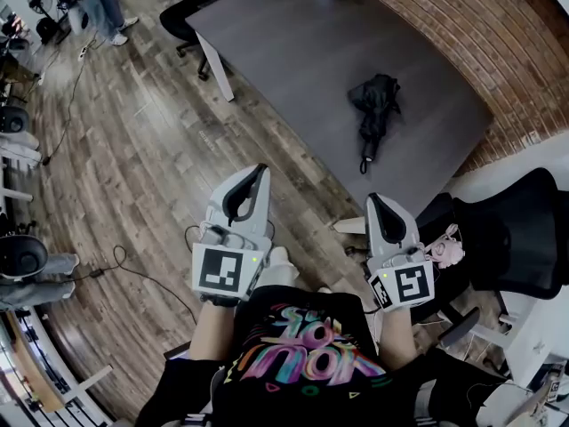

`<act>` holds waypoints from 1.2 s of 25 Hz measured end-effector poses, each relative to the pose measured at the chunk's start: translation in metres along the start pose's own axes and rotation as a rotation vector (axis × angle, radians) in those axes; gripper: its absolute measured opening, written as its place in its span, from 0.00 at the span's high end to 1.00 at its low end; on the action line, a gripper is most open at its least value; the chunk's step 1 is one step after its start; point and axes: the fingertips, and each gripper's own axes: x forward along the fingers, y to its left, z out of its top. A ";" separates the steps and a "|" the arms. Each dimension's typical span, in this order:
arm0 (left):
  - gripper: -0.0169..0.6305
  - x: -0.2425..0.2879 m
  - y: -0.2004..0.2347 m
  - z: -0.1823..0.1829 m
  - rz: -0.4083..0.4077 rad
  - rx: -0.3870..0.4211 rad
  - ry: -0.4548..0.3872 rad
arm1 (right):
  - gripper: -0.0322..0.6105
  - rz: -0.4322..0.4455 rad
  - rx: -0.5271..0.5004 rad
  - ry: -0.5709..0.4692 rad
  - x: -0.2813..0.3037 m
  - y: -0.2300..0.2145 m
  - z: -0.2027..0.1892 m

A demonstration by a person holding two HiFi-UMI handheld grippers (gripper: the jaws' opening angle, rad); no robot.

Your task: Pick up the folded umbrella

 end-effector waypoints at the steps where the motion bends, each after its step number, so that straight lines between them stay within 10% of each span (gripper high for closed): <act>1: 0.97 0.004 0.005 0.000 -0.012 0.001 -0.004 | 0.95 -0.011 0.001 0.004 0.005 0.000 0.000; 20: 0.97 0.062 0.041 -0.016 -0.085 -0.004 0.010 | 0.95 -0.100 0.056 0.054 0.049 -0.029 -0.027; 30: 0.97 0.193 0.052 -0.019 -0.131 -0.005 0.037 | 0.95 -0.133 0.063 0.074 0.130 -0.120 -0.031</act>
